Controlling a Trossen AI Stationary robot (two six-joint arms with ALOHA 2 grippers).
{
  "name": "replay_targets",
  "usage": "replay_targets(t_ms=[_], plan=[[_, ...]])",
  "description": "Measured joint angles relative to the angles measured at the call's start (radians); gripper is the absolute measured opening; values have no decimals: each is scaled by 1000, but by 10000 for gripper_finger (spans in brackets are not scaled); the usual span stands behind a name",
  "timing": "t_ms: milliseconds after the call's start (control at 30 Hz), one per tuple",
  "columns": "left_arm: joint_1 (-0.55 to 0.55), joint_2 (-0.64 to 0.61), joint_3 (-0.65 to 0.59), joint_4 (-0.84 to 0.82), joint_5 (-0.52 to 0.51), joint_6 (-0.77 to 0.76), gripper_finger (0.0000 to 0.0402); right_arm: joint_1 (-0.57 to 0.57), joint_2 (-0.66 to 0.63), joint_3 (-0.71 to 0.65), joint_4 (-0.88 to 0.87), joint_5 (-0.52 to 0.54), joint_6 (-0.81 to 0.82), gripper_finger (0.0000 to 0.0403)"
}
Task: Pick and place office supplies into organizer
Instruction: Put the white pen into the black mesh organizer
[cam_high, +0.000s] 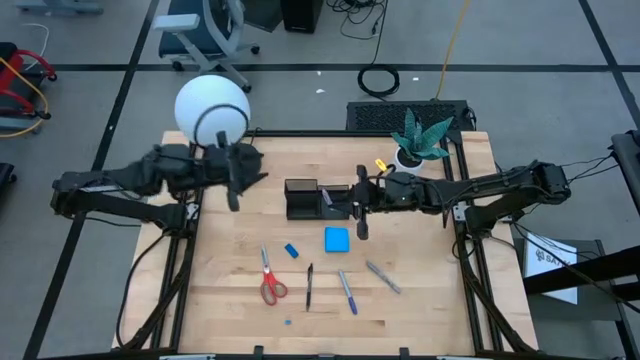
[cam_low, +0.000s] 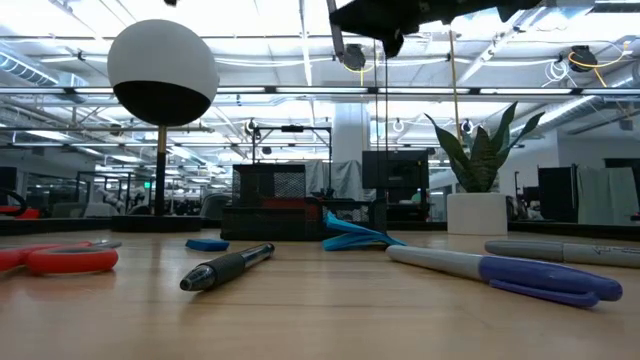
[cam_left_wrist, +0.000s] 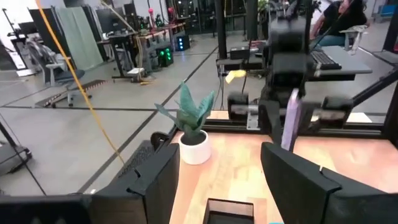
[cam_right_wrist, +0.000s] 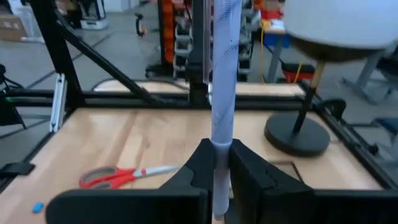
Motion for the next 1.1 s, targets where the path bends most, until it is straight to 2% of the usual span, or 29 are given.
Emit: replay_targets(t_ms=[167, 300, 467, 633, 1100], plan=[[0, 0, -186, 301, 31, 17, 234, 0, 0, 0, 50, -20, -32, 22], [0, -1, -253, 480, 33, 19, 234, -8, 0, 1, 65, -21, -51, 22], [0, 1, -259, 473, 23, -50, 234, -28, 0, 1, 64, -20, -52, 22], [0, 44, -260, 458, 78, -74, 234, -32, 6, 1, 59, -21, -52, 22], [0, 282, -260, 740, 193, -42, 234, -32, 8, 1, 57, -21, -52, 22]])
